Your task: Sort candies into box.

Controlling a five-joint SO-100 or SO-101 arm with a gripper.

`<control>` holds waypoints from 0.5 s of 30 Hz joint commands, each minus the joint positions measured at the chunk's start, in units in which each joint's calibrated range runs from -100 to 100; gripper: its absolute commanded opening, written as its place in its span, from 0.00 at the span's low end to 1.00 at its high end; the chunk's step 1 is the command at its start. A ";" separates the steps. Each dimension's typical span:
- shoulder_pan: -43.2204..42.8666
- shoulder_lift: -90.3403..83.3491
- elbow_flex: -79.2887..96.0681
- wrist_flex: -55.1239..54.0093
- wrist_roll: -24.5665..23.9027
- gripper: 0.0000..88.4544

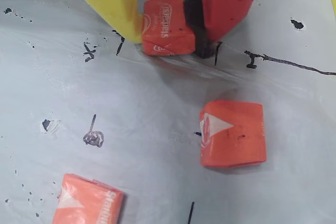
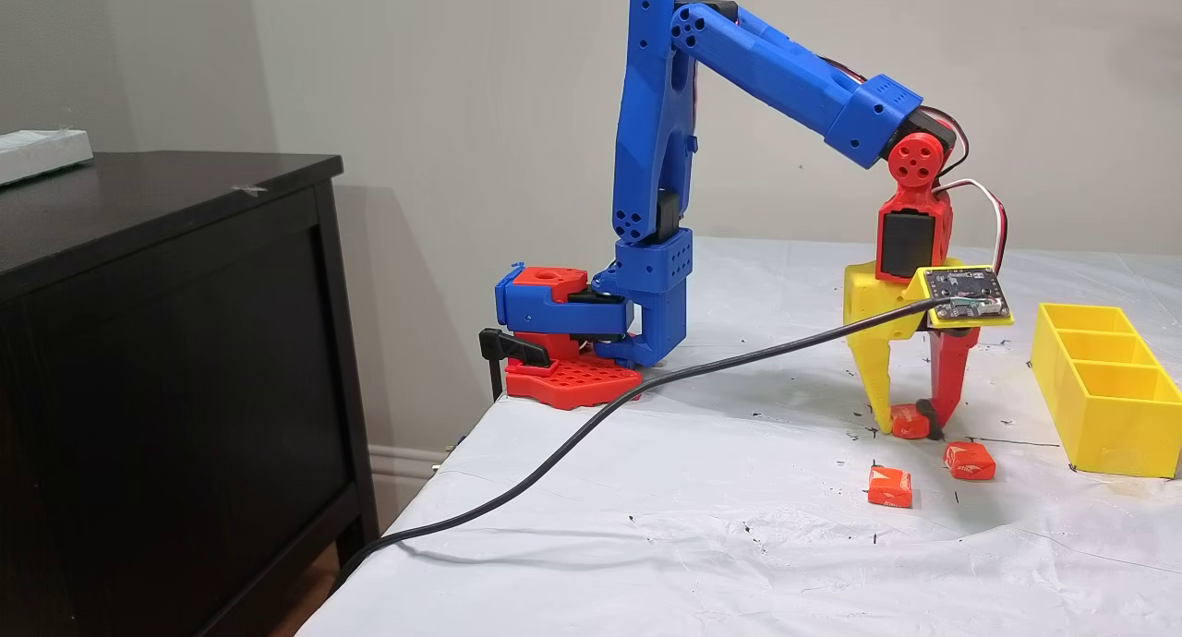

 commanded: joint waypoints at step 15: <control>-5.81 -28.49 -7.34 2.92 -5.37 0.00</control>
